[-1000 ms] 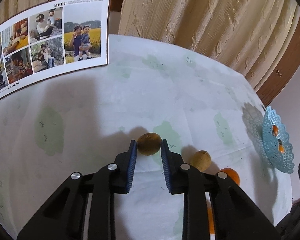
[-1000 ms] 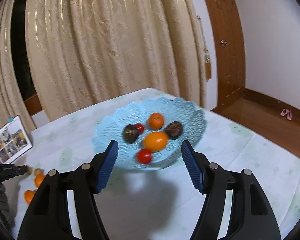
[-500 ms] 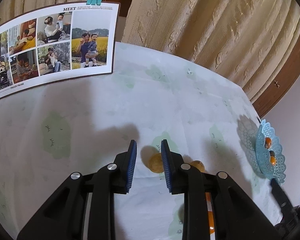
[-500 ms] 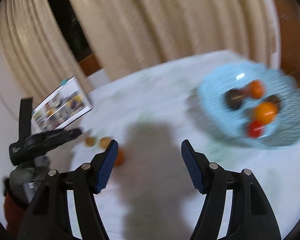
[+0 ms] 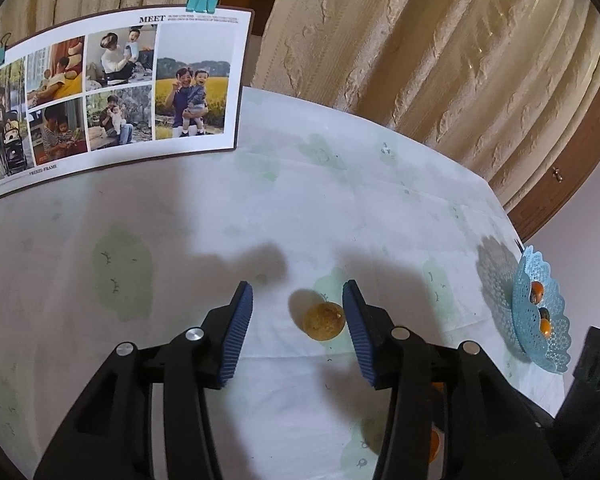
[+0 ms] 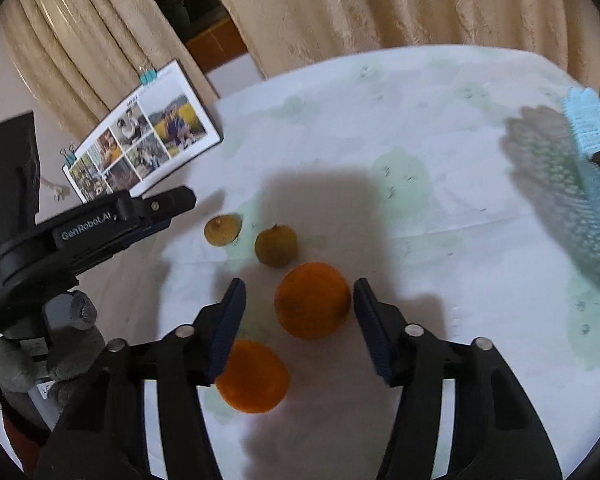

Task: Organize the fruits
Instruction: 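Grasp a small brown kiwi with the left tool while the right tool grasps an orange, then lower the orange into the basket with the right tool while the left tool carries the kiwi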

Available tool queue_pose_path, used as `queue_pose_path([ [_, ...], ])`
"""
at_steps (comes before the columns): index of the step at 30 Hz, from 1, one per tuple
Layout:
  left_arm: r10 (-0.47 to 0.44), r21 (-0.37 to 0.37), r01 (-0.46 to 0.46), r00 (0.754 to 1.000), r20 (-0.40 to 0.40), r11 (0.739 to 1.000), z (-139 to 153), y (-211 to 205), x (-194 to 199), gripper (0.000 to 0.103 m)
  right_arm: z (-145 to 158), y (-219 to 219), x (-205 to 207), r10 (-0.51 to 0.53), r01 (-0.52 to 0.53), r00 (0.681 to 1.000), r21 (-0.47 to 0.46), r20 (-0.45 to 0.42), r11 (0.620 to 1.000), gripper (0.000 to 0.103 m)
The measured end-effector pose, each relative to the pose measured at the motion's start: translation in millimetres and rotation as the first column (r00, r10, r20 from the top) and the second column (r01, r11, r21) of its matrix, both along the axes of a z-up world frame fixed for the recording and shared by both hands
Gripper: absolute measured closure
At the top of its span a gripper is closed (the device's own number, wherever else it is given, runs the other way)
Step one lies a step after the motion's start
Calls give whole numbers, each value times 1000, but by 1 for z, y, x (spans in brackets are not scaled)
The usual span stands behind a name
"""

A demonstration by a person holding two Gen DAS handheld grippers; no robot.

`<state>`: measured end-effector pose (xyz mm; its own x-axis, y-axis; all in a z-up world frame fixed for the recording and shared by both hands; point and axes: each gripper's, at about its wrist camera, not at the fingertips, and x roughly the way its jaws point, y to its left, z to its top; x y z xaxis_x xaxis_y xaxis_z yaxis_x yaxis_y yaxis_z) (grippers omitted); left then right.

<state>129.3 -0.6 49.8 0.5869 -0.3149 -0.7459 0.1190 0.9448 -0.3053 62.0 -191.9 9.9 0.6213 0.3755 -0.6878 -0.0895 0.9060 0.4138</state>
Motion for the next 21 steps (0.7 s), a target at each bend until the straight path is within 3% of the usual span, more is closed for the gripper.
queue_pose_path([
  [4, -19, 14, 19, 1000, -7, 1000, -6, -8, 0, 56, -5, -1, 2, -12, 12, 1000, -16, -2, 1000, 64],
  [14, -60, 62, 62, 998, -24, 996, -23, -29, 3, 57, 12, -34, -16, -114, 114, 988, 4, 100, 993, 64],
  [21, -80, 72, 81, 997, -24, 994, -29, -35, 8, 73, 35, -52, -34, -195, 205, 955, -24, 224, 978, 64],
])
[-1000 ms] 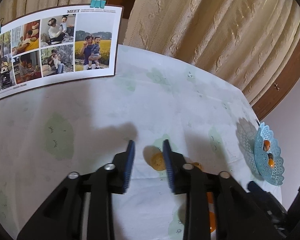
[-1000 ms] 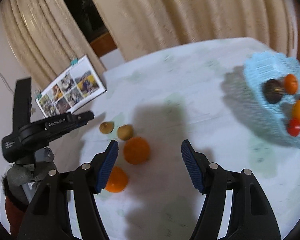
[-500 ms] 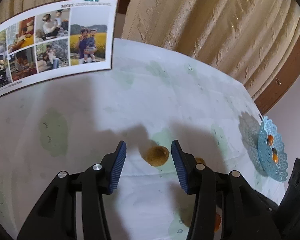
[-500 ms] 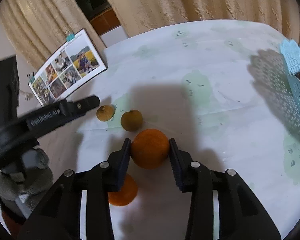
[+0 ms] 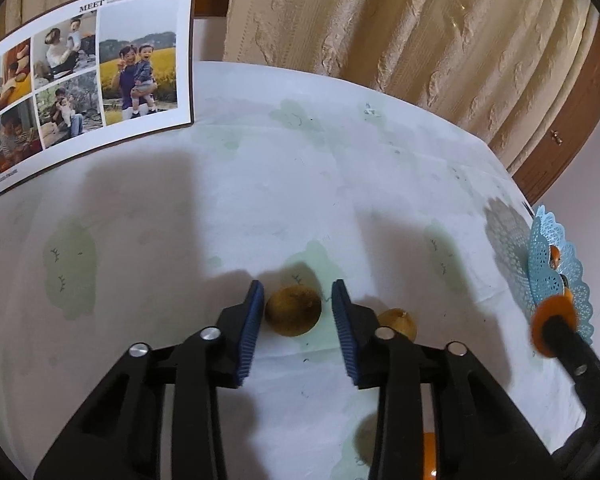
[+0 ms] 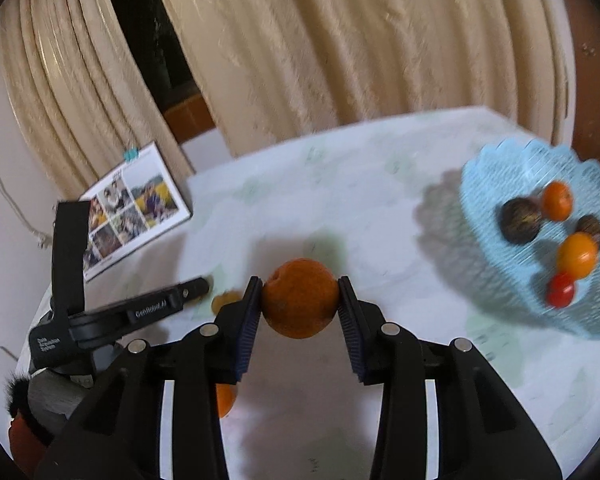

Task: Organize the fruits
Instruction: 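Lower the orange into the basket with the right tool while the left tool carries the kiwi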

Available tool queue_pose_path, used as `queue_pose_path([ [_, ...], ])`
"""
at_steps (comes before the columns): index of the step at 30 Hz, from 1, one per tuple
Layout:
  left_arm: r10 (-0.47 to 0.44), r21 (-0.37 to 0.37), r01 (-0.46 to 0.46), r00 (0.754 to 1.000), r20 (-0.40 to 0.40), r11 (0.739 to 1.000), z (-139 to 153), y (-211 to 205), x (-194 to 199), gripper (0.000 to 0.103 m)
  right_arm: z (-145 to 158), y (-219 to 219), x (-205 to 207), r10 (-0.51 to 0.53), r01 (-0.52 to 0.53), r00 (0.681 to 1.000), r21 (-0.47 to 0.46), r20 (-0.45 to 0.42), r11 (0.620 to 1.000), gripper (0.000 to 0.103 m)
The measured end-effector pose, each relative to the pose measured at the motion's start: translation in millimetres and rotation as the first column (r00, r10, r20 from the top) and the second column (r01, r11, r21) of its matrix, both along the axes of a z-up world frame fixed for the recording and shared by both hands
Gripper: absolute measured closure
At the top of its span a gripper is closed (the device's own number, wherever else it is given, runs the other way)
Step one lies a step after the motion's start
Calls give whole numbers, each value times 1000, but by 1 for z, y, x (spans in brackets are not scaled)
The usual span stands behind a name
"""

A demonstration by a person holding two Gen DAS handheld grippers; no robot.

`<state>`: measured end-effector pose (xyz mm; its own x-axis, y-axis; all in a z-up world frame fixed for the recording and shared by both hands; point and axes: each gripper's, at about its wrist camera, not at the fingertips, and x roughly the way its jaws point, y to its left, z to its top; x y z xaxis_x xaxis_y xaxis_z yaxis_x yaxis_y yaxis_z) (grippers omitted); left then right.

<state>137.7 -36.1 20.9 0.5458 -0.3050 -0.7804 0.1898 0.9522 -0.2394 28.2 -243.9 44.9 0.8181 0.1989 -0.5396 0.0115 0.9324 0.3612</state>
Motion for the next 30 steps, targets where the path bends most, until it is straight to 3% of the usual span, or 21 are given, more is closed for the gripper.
queue_pose_path([
  [4, -15, -9, 15, 1000, 0, 1000, 0, 0, 0, 75, 12, -17, -13, -85, 87, 994, -28, 75, 996, 64],
  [9, -14, -30, 14, 1000, 18, 999, 10, 5, -5, 75, 19, -52, -24, -200, 201, 973, 2, 113, 980, 64],
  [19, -8, -51, 11, 998, 58, 999, 34, 6, -14, 75, 11, -116, -43, -366, 361, 926, 62, 91, 930, 64],
  [30, -31, -40, 34, 996, 89, 999, 48, -6, -27, 75, -2, -153, -61, -463, 457, 885, 93, 47, 884, 64],
])
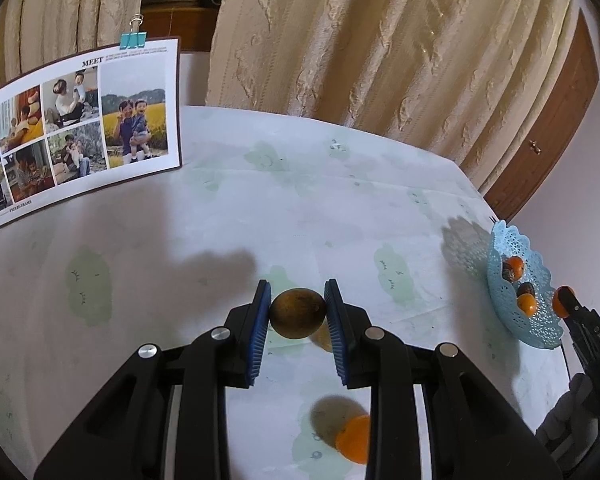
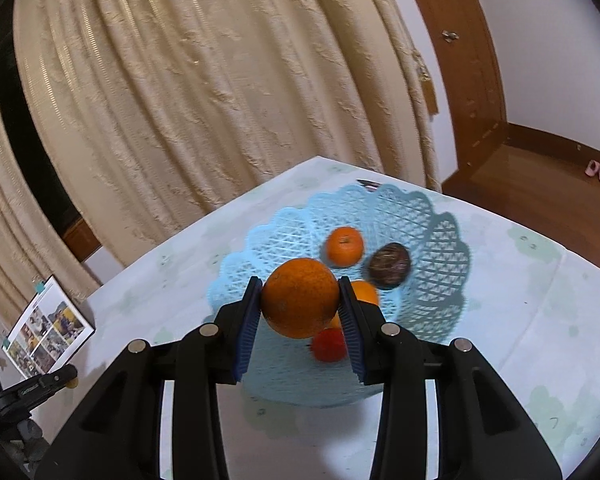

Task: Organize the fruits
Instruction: 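Lower the orange into the basket with the right tool while the left tool carries the kiwi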

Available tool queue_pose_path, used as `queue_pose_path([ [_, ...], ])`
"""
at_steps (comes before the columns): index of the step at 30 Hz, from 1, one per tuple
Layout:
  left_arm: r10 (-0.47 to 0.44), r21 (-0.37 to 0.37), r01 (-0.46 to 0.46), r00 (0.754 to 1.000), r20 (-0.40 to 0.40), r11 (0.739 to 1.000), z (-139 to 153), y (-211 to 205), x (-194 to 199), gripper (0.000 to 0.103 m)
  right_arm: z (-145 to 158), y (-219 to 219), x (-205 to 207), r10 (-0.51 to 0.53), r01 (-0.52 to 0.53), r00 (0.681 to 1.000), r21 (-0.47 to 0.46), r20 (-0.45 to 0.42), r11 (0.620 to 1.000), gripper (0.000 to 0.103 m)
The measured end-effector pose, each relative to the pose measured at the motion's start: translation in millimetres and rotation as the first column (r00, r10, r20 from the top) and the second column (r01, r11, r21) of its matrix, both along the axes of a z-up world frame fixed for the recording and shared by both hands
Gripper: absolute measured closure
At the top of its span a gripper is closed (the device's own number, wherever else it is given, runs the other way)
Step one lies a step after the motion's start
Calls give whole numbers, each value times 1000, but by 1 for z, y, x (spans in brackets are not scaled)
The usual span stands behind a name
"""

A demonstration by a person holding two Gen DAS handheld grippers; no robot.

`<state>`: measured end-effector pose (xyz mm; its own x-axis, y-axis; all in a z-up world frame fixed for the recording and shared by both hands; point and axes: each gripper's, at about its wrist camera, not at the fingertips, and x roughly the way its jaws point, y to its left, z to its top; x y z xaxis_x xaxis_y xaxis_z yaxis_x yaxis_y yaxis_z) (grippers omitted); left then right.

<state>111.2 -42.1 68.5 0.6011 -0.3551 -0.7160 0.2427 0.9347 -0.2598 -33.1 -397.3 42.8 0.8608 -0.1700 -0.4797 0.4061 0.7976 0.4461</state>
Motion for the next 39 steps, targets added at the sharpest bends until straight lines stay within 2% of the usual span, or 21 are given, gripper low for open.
queue_pose_path([
  [11, -23, 4, 22, 999, 27, 1000, 11, -14, -12, 75, -6, -16, -9, -1, -1, 1000, 82, 23, 997, 63],
  [15, -44, 11, 44, 998, 41, 999, 18, -26, -18, 75, -4, -24, -20, -48, 42, 997, 100, 55, 994, 62],
  [24, -154, 48, 150, 985, 82, 987, 38, -83, -36, 75, 0, -47, -50, -198, 183, 974, 137, 107, 974, 62],
  [30, -248, 66, 243, 965, 83, 968, 42, -135, -42, 75, -4, -53, -57, -233, 214, 967, 168, 102, 962, 60],
  [33, -306, 71, 301, 949, 75, 951, 40, -166, -45, 75, -4, -50, -57, -234, 215, 966, 169, 106, 962, 51],
  [39, -396, 66, 392, 917, 44, 917, 31, -222, -48, 75, -1, -44, -56, -227, 208, 967, 159, 117, 965, 50],
])
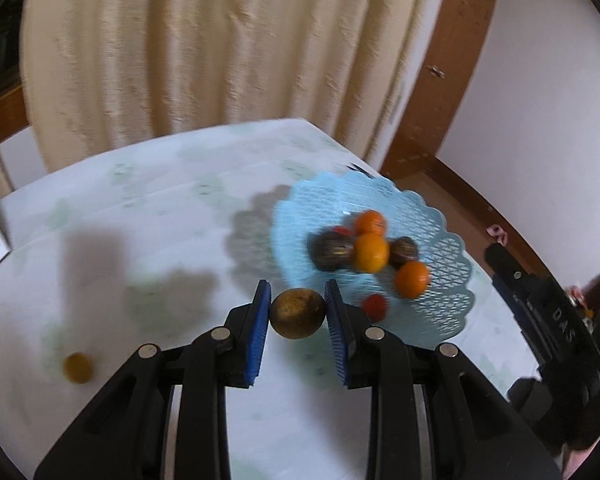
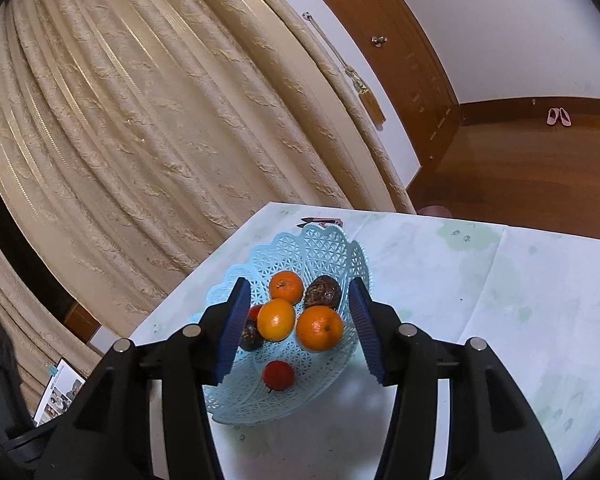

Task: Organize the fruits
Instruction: 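Lower the orange into the basket with the right tool while the left tool carries the kiwi, then release the kiwi into the blue basket by opening the left tool, then move both open tools back over the last kiwi and orange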

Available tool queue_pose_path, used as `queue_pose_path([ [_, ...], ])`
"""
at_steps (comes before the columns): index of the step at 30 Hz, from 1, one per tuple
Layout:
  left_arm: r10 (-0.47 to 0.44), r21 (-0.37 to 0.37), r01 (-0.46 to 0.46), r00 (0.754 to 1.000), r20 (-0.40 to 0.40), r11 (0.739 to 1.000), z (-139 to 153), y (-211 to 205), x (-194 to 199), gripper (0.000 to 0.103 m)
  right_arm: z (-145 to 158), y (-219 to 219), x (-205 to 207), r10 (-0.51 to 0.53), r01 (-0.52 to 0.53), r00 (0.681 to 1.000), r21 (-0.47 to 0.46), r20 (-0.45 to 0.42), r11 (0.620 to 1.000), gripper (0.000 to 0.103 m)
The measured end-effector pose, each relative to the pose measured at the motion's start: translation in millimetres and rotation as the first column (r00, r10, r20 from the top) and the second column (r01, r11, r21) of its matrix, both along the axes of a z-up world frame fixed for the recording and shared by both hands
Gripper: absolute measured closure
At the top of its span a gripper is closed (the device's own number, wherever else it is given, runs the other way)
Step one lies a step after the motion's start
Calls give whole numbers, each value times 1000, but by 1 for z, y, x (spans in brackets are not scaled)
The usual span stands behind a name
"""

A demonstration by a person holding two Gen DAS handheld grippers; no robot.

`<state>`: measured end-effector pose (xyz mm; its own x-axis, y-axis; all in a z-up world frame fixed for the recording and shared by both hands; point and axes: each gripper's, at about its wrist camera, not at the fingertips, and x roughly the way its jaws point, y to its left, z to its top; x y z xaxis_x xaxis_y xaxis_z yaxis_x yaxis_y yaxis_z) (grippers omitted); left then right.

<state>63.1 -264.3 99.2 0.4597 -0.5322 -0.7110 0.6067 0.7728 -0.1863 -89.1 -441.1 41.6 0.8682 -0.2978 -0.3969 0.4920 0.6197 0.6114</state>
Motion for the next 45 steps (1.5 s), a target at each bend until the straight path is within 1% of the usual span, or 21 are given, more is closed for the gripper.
queue_pose_path([
  [5, -60, 0, 60, 998, -15, 998, -6, -34, -4, 75, 1, -1, -1, -13, 13, 1000, 8, 6, 1000, 50],
  [10, -77, -7, 77, 996, -37, 997, -13, -48, -2, 74, 0, -5, -6, -44, 44, 999, 20, 13, 999, 50],
  [11, -76, -12, 76, 996, -46, 997, -14, -48, -1, 72, 0, -6, -7, -50, 49, 999, 22, 15, 999, 49],
  [12, -74, -16, 73, 996, -53, 997, -15, -46, 0, 65, 0, -6, -8, -56, 55, 998, 24, 18, 998, 47],
  [13, -66, -20, 65, 996, -63, 998, -16, -45, 2, 61, 0, -6, -9, -63, 63, 998, 25, 20, 998, 44],
  [14, -57, -22, 55, 996, -67, 998, -17, -43, 3, 56, 0, -6, -10, -67, 66, 998, 25, 22, 998, 44],
  [18, -19, -25, 18, 997, -75, 1000, -15, -31, 8, 47, 0, -5, -9, -71, 71, 997, 20, 20, 997, 44],
  [22, 15, -15, -16, 999, -49, 1000, -10, -19, 9, 40, 2, -1, -11, -74, 74, 997, 1, 28, 997, 44],
  [24, 38, -6, -38, 999, -26, 999, -6, -10, 9, 31, 4, 2, -11, -71, 72, 997, -21, 33, 997, 44],
  [25, 45, -4, -45, 999, -18, 999, -5, -7, 9, 30, 6, 5, -11, -65, 67, 997, -38, 39, 997, 44],
  [28, 75, 7, -75, 997, 1, 997, 0, 10, 10, 30, 9, 14, -8, -36, 39, 998, -79, 43, 996, 44],
  [33, 146, 21, -146, 989, 15, 989, 4, 46, 16, 30, 10, 25, -3, 12, -8, 999, -110, 36, 994, 42],
  [37, 225, 42, -227, 973, 45, 973, 4, 74, 20, 30, 11, 34, 2, 42, -38, 999, -131, 24, 991, 39],
  [39, 261, 61, -267, 962, 84, 962, 4, 83, 19, 30, 11, 37, 3, 51, -48, 999, -143, 18, 989, 36],
  [45, 322, 97, -340, 932, 165, 935, 3, 104, 15, 30, 10, 51, 11, 87, -87, 996, -178, -7, 980, 35],
])
